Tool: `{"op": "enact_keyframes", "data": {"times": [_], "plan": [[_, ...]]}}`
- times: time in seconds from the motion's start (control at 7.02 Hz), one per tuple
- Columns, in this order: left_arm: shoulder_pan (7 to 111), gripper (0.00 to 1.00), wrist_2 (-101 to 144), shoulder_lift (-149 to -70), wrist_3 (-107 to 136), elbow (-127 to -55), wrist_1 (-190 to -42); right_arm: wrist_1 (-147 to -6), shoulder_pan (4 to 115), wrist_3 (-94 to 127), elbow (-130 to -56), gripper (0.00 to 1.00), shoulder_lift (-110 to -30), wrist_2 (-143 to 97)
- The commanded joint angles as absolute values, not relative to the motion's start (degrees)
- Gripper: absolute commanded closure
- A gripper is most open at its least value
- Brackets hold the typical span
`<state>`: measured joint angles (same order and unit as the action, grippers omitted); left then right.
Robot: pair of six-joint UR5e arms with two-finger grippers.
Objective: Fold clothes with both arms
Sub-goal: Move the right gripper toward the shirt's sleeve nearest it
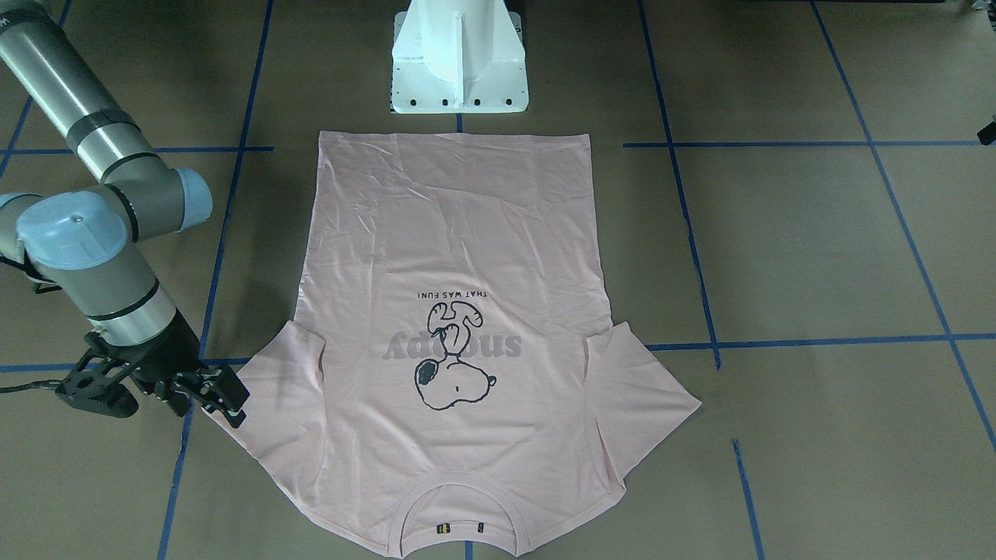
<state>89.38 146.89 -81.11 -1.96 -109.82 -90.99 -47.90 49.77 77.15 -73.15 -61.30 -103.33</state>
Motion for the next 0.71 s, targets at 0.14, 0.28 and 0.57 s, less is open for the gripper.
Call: {"op": "enact_keyframes", "data": {"times": [0.14,0.28,0.57], "plan": [[89.38,0.0,146.95,-81.12,-1.93,-110.04,-91.05,-47.11,48.25,78.49,-69.79,0.27,-61.08,-99.76],[89.38,0.0,146.95,-81.12,-1.93,-109.95,-91.05,-47.37,48.77,78.57,-70.05,0.28,-61.35,-100.02],[89.38,0.0,146.95,-81.12,-1.93,-109.95,-91.05,-47.46,48.96,78.66,-72.49,0.3,-63.88,-100.2]]}}
